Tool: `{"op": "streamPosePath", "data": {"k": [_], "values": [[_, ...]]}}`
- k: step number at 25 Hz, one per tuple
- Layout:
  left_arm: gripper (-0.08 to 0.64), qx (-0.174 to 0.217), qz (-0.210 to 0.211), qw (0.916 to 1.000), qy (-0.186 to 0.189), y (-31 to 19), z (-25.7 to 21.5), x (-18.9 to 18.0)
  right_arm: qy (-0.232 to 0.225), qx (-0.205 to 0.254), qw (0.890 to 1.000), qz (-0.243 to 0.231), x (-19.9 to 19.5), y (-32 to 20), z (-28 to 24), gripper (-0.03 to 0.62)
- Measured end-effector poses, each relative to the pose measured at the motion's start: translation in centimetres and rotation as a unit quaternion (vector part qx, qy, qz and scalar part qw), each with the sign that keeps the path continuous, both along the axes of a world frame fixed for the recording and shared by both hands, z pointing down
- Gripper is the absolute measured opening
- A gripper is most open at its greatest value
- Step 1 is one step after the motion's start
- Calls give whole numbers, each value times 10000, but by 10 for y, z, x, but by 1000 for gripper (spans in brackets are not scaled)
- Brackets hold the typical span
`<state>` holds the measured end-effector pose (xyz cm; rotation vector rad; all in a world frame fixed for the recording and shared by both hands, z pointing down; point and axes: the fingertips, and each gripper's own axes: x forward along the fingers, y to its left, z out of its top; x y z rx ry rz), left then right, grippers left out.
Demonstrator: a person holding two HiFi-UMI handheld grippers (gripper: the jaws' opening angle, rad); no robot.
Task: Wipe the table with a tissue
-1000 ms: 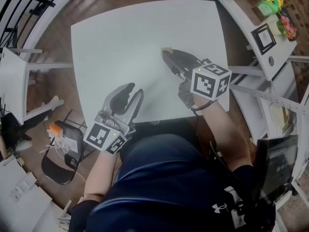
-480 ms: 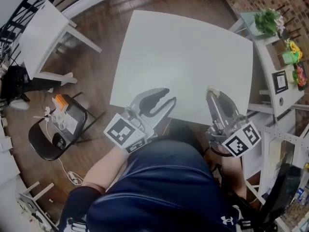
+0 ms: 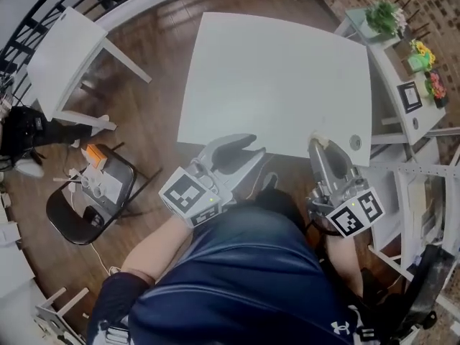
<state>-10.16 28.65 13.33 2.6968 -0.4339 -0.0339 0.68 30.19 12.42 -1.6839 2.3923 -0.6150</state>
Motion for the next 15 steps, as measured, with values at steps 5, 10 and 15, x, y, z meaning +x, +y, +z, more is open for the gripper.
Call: {"op": "streamPosePath", "data": {"k": [5,10,15], "values": [[118,195,-203,9996,-23,11,-13,8,222,244,9992,-230,-2,14,-11,34],[118,189,-410,9990,-45,23,-15,12,394,403,9975,-417,1,22,-20,34],[117,234,-489,9985,-10,37,-16,13,362,434,9970,-537,3,30,-20,34]]}}
